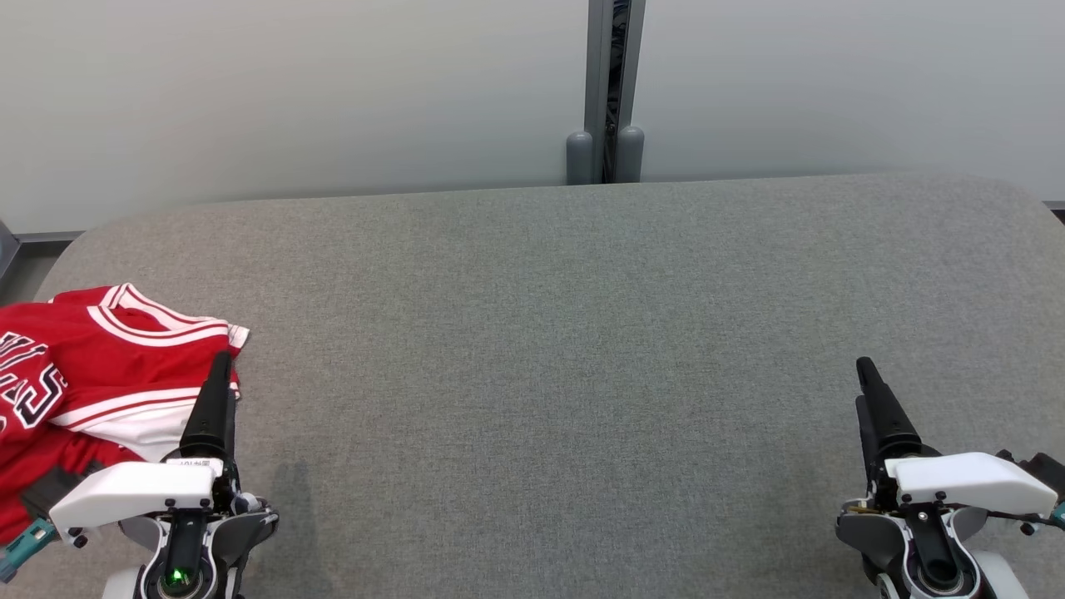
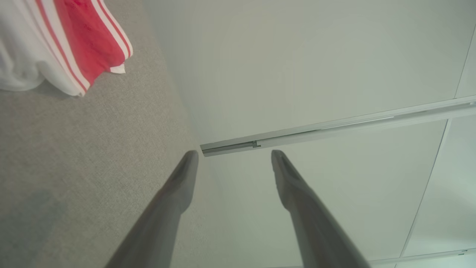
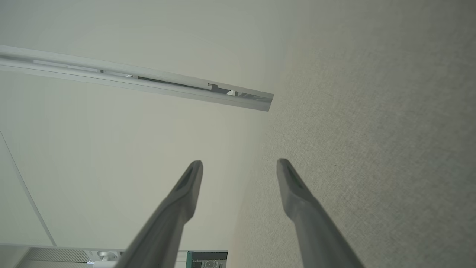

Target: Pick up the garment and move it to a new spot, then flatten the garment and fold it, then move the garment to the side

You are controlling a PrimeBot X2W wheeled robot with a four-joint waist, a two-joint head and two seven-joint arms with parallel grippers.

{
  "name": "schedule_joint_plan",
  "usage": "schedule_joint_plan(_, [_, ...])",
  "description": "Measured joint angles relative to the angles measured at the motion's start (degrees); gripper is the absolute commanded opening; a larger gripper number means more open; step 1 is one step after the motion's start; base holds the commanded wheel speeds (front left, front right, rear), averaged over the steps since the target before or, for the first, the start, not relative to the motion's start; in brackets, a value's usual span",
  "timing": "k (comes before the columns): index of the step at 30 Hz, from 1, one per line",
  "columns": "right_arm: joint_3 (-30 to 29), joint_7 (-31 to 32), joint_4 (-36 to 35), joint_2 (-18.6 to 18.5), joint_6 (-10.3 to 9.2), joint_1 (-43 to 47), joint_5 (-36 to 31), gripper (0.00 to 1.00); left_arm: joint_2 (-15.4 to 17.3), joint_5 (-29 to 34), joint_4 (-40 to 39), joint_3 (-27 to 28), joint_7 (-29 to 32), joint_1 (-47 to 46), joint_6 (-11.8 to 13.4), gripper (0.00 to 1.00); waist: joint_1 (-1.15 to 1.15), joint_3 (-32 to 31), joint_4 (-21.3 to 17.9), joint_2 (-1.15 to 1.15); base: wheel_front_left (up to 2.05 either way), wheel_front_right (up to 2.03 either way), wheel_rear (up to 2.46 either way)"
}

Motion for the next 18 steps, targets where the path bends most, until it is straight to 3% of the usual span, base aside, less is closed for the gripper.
schedule_joint_plan(18, [1.88,-2.53,-6.54,0.18,0.01,1.78,-22.41,1.0,0.29,21.51,-8.6,-5.21,-5.1,2.52,1.55,1.0,0.0,0.16,0.0,0.0,0.0,0.0,0.0])
